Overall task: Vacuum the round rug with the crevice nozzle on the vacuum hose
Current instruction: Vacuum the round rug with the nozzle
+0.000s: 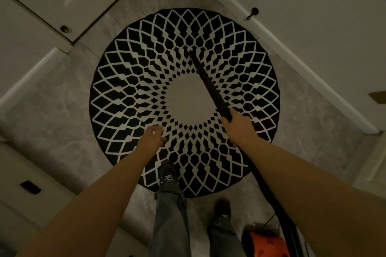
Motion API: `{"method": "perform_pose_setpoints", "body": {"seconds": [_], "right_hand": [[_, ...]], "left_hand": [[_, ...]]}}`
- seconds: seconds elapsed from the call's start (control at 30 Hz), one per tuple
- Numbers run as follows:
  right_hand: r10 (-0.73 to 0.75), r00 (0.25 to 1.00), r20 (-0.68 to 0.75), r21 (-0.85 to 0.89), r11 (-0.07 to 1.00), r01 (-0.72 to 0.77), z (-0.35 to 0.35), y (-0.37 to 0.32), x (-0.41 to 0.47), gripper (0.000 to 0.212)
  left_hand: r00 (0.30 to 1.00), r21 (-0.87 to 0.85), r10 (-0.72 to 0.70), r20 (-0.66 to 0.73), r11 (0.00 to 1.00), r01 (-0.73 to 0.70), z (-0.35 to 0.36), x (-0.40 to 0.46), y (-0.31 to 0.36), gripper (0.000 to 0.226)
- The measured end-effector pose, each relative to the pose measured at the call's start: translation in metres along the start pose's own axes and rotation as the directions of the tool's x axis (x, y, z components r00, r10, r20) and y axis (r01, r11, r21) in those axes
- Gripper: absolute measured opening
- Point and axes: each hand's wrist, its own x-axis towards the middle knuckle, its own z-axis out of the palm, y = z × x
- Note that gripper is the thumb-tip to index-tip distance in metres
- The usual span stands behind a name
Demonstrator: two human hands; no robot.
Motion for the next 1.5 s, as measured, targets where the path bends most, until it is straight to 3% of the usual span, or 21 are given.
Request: {"method": "perform_pose_setpoints", "body": {"seconds": [0.13,0.2,0.33,0.43,0.57,0.67,0.77,0.83,0.97,1.1,1.23,1.37,1.5], "right_hand": [[0.030,0.999,-0.020,-0.007,1.000,-0.030,-0.025,0.023,0.005,0.044],[0.092,0.993,-0.068,0.003,0.996,-0.092,-0.039,0.032,0.015,0.042],[0.353,0.929,-0.112,0.115,0.933,-0.340,-0.076,0.052,0.040,0.046],[0.405,0.908,-0.111,0.118,0.912,-0.393,-0.092,0.063,0.046,0.045],[0.316,0.942,-0.115,0.070,0.948,-0.309,-0.081,0.027,0.049,0.044],[0.215,0.975,-0.057,0.201,0.959,-0.199,-0.047,-0.030,0.046,0.045],[0.007,0.999,0.042,0.207,0.978,-0.015,0.001,-0.079,0.027,0.044],[-0.127,0.983,0.129,0.162,0.981,0.106,0.036,-0.102,0.007,0.043],[-0.254,0.922,0.293,0.046,0.967,0.252,0.083,-0.112,-0.030,0.045],[-0.254,0.892,0.373,-0.026,0.959,0.284,0.076,-0.090,-0.043,0.050],[-0.203,0.937,0.284,0.056,0.979,0.195,0.059,-0.056,-0.057,0.051],[-0.181,0.920,0.347,0.096,0.983,0.157,0.070,-0.025,-0.085,0.053],[-0.191,0.871,0.453,-0.071,0.966,0.249,0.073,0.016,-0.111,0.055]], "left_hand": [[0.994,0.075,0.093,0.063,0.992,-0.098,0.011,-0.004,0.005,0.044],[0.995,0.052,0.086,0.057,0.995,-0.089,0.009,-0.002,0.006,0.043],[0.999,0.037,0.037,0.027,0.999,-0.038,-0.003,0.007,-0.003,0.046],[1.000,0.010,-0.003,0.014,1.000,0.002,-0.014,0.015,-0.008,0.046],[1.000,-0.005,-0.030,0.000,1.000,0.030,-0.028,0.023,-0.009,0.047],[0.999,-0.002,-0.030,-0.015,1.000,0.030,-0.041,0.027,-0.006,0.049],[1.000,0.008,-0.029,-0.008,1.000,0.030,-0.051,0.024,-0.002,0.049],[0.999,0.020,-0.033,-0.027,0.999,0.033,-0.058,0.021,0.000,0.047],[0.996,0.052,-0.032,-0.080,0.998,0.036,-0.070,0.010,-0.001,0.042],[0.976,-0.030,-0.130,-0.173,0.991,0.127,-0.084,-0.003,-0.007,0.059],[0.978,-0.129,-0.155,-0.140,0.982,0.137,-0.078,-0.017,-0.019,0.066],[0.992,0.124,0.000,-0.127,0.992,0.016,-0.059,-0.041,-0.032,0.035],[0.994,0.242,0.083,-0.075,0.968,-0.062,-0.036,-0.067,-0.048,0.033]]}}
